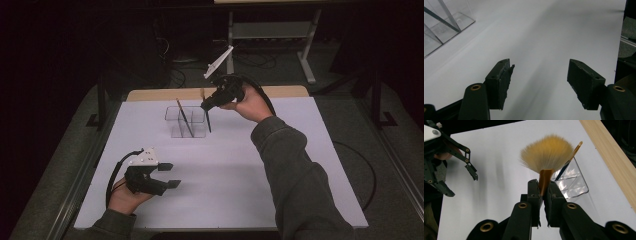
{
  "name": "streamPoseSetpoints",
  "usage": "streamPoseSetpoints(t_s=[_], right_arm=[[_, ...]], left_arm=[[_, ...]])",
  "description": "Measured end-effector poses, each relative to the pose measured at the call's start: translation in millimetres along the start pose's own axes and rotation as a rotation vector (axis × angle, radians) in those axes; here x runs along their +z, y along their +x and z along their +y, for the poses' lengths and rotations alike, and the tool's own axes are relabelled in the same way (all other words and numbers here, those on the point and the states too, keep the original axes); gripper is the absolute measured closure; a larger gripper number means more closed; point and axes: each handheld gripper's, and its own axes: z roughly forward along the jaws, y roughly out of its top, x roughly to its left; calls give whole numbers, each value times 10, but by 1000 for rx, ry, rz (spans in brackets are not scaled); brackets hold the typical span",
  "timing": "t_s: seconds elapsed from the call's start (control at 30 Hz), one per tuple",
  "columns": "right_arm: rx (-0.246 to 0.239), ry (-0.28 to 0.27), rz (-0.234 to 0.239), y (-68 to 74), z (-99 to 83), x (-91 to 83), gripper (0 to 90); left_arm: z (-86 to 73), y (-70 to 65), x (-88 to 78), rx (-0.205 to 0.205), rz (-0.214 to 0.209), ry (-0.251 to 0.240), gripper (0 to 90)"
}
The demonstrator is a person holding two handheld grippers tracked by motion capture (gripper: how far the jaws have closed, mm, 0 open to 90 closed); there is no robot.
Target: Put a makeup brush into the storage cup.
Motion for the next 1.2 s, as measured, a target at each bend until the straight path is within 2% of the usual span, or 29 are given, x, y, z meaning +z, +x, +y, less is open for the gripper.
streamPoseSetpoints(t_s=[0.2, 0.33, 0.77, 0.97, 1.2], right_arm=[[4, 12, -6, -37, 28, 42, 825], [2, 23, -12, -63, 63, 63, 825], [8, 17, -16, -112, 118, 136, 825], [13, 22, -30, -166, 128, 143, 825], [20, 11, -42, -214, 147, 106, 825]], left_arm=[[-1, 8, -22, 8, 3, 1, 344], [-12, 10, -26, -3, 0, 0, 342], [-23, 19, -27, -12, 9, -1, 327], [-37, 14, -10, -25, 10, 4, 324], [-35, 11, -10, -15, 13, 1, 325]])
